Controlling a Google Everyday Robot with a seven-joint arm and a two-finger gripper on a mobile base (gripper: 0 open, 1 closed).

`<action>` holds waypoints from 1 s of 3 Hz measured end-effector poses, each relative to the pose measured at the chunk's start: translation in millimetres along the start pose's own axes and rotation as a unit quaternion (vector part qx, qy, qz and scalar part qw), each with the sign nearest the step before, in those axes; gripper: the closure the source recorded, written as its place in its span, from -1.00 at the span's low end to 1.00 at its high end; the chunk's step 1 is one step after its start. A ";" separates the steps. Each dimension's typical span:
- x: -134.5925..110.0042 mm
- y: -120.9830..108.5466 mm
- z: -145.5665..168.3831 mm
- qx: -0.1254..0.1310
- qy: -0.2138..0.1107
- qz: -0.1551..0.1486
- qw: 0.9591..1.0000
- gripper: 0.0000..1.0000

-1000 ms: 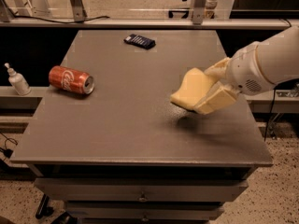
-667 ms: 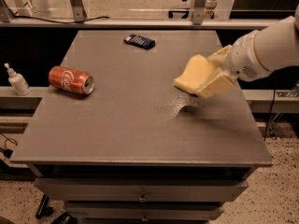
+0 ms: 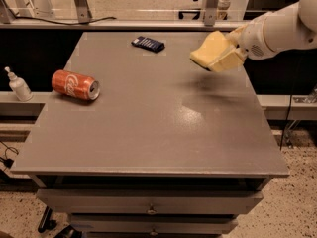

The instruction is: Move sponge near rxbar blueberry

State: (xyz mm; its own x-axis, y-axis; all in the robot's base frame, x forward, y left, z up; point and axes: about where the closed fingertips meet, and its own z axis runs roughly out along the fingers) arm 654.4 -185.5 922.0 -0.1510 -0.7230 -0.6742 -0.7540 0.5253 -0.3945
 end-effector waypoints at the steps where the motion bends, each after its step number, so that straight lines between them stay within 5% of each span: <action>1: -0.1 0.0 0.1 0.000 0.000 0.000 1.000 1.00; 3: -27.9 -4.4 45.6 -0.004 -0.021 -0.013 1.000 1.00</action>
Offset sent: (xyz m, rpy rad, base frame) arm 0.0207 0.0282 0.0000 0.0316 -0.0171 0.0433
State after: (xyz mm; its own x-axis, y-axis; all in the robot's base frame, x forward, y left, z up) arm 691.0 -147.1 914.1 -0.1041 -0.7174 -0.6888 -0.7625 0.5023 -0.4079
